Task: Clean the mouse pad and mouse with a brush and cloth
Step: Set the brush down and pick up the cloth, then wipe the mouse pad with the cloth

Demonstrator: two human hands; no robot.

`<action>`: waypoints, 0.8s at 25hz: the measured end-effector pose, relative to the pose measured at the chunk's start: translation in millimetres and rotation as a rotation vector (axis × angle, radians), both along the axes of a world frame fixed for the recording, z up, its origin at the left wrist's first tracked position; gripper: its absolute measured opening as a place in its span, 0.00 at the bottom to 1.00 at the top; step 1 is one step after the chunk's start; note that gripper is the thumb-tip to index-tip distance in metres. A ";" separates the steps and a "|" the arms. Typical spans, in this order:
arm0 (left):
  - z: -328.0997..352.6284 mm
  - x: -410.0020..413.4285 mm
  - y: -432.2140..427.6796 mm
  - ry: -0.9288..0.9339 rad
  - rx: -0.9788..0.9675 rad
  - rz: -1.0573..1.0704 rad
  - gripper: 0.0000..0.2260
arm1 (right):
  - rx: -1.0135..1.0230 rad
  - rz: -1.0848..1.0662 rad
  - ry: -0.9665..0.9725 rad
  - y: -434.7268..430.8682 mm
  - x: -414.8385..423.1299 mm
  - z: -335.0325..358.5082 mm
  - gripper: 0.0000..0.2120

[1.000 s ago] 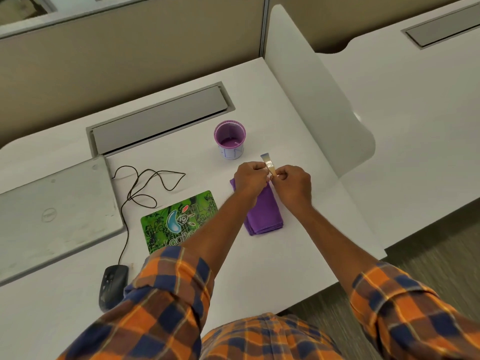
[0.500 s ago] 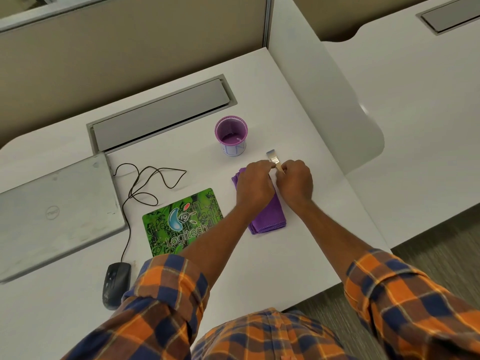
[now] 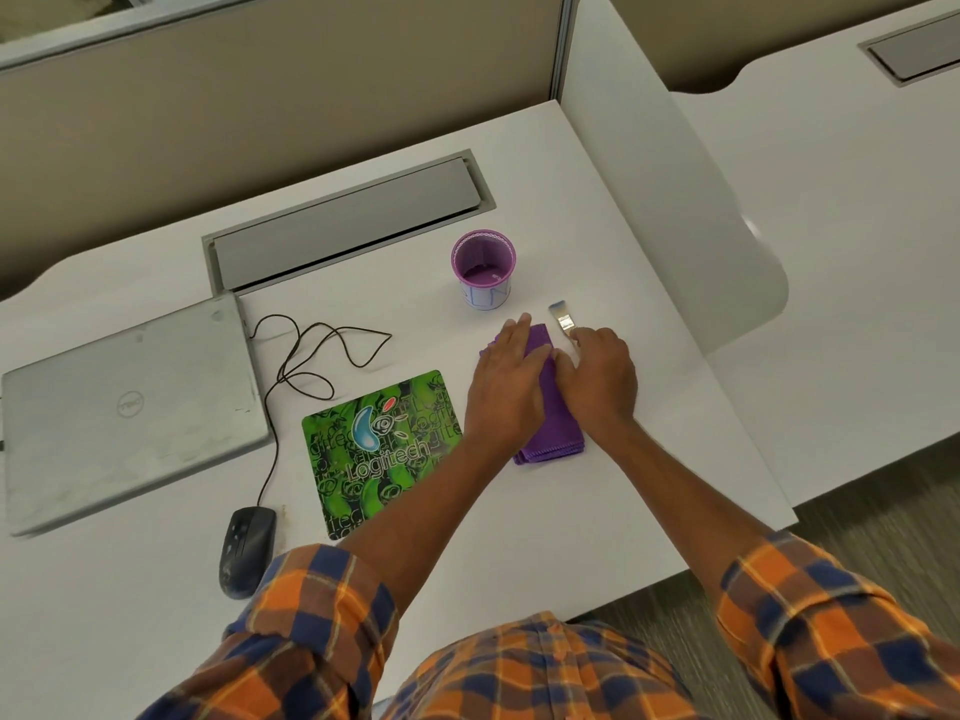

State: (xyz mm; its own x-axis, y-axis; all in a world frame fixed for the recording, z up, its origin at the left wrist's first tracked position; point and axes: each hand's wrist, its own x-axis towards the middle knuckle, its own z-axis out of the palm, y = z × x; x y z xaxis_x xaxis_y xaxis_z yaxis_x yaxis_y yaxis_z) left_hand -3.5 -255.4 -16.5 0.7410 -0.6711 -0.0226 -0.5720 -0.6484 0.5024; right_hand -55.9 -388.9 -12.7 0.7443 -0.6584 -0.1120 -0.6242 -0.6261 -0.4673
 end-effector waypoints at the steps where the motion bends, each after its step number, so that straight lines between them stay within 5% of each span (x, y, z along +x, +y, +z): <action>1: -1.0 -1.8 5.5 -0.009 0.035 0.009 0.23 | 0.010 0.029 -0.005 5.4 -5.1 -0.1 0.19; 12: -8.9 -9.1 42.6 0.090 0.213 0.076 0.29 | -0.157 0.486 0.165 46.7 -21.7 -29.9 0.35; 20: -2.6 -9.0 83.3 0.078 0.209 0.081 0.31 | -0.231 0.536 0.047 58.0 -26.9 -48.0 0.31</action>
